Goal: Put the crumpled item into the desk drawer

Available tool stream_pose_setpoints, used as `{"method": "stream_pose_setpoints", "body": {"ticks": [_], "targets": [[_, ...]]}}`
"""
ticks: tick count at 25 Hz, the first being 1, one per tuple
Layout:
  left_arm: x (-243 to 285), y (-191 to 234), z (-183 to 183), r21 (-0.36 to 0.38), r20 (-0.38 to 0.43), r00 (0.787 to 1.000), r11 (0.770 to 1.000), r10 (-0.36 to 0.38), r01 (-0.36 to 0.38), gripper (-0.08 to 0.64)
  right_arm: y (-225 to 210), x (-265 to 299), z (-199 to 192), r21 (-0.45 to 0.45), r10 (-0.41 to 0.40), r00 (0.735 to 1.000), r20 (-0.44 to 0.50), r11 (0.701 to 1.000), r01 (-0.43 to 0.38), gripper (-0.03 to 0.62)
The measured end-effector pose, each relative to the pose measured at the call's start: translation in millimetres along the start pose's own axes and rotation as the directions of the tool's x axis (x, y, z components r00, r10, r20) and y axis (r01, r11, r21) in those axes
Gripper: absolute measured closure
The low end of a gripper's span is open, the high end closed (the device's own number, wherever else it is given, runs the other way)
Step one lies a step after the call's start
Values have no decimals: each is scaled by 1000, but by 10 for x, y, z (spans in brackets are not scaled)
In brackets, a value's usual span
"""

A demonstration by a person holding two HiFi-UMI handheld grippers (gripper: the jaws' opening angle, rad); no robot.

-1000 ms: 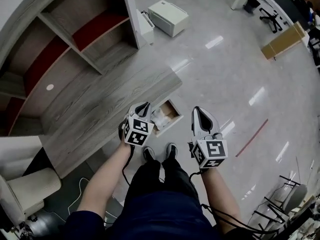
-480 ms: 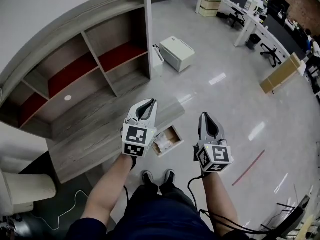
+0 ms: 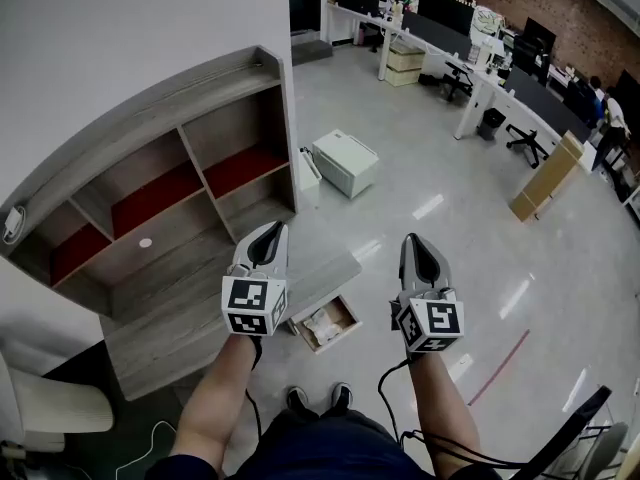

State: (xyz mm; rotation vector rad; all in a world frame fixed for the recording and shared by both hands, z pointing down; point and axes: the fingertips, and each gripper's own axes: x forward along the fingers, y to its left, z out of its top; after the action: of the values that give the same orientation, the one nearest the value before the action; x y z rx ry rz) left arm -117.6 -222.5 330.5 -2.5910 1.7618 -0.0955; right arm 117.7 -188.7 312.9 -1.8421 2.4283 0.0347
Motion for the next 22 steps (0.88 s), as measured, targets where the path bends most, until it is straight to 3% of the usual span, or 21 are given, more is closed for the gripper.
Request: {"method": "stream_pose_setpoints", "body": {"ticks": [14, 22], "targets": [[-69, 85, 315, -49, 64, 997, 998, 39, -36, 546, 126, 69, 337, -29, 57, 997, 57, 998, -55, 586], [-92, -36, 452, -69, 86, 996, 998, 10, -4, 546, 139, -60, 465, -36, 56, 996, 63, 998, -53, 586]]}}
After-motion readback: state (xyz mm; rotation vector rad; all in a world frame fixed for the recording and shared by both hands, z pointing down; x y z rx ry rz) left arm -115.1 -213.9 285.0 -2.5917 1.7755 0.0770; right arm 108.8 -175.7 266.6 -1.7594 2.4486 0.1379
